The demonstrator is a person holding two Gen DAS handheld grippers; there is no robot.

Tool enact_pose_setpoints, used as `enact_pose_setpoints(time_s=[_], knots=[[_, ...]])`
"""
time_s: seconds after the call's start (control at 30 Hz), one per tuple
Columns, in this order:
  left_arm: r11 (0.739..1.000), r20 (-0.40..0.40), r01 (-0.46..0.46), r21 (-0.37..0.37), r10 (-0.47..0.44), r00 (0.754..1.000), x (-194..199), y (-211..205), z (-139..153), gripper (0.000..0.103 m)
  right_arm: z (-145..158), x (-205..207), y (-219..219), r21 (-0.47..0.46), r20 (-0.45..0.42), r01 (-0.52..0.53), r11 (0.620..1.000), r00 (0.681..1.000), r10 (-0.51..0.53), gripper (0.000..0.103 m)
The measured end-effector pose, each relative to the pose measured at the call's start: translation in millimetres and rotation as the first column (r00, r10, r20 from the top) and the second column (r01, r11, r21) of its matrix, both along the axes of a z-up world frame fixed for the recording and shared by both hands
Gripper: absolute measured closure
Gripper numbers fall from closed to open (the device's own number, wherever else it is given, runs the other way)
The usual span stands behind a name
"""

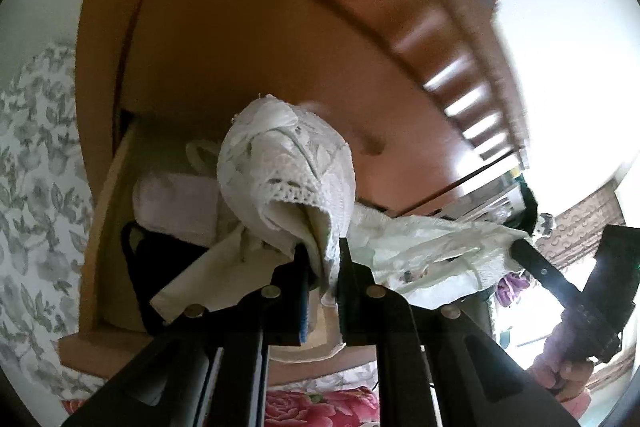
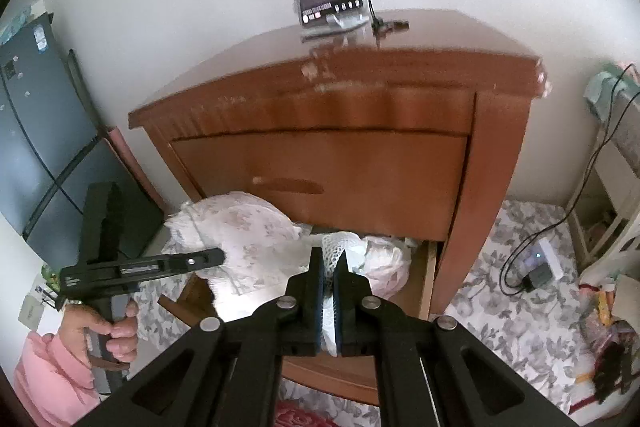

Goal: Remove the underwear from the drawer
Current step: 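Lift the white lace bra with the left tool while the right tool lifts the pale lace bra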

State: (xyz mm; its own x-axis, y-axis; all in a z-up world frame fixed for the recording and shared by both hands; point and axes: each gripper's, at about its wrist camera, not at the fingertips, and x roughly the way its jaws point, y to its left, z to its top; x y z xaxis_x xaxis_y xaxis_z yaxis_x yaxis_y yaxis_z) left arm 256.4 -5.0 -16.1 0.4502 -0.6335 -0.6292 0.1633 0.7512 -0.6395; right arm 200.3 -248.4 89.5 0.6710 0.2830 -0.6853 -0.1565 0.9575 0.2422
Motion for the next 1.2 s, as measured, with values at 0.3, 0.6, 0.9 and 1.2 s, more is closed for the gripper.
enact_pose_setpoints(time_s=[0.3,0.6,0.9,1.2], knots=[[0.998,0.103,-0.022,-0.063,0.028,0.994,-14,18,61,0.092,54,-23,14,-0.012,0.101,-0.007,1.000,0.995,0.008,0.099],[0.993,0.226,-0.020,-0.115,0.046,0.973,-47,40,130,0.092,117,-57,26,-0.030,0.212,0.004,1.000,0.977,0.002,0.099],[0.992,0.364,0.006,-0.123,0.039,0.931,-117,53,207,0.092,172,-113,35,-0.050,0.321,-0.006,0.999,0.947,0.022,0.099],[0.996,0.452,0.032,-0.086,0.010,0.892,-198,50,258,0.092,215,-193,36,-0.089,0.409,0.008,0.996,0.912,0.029,0.099]])
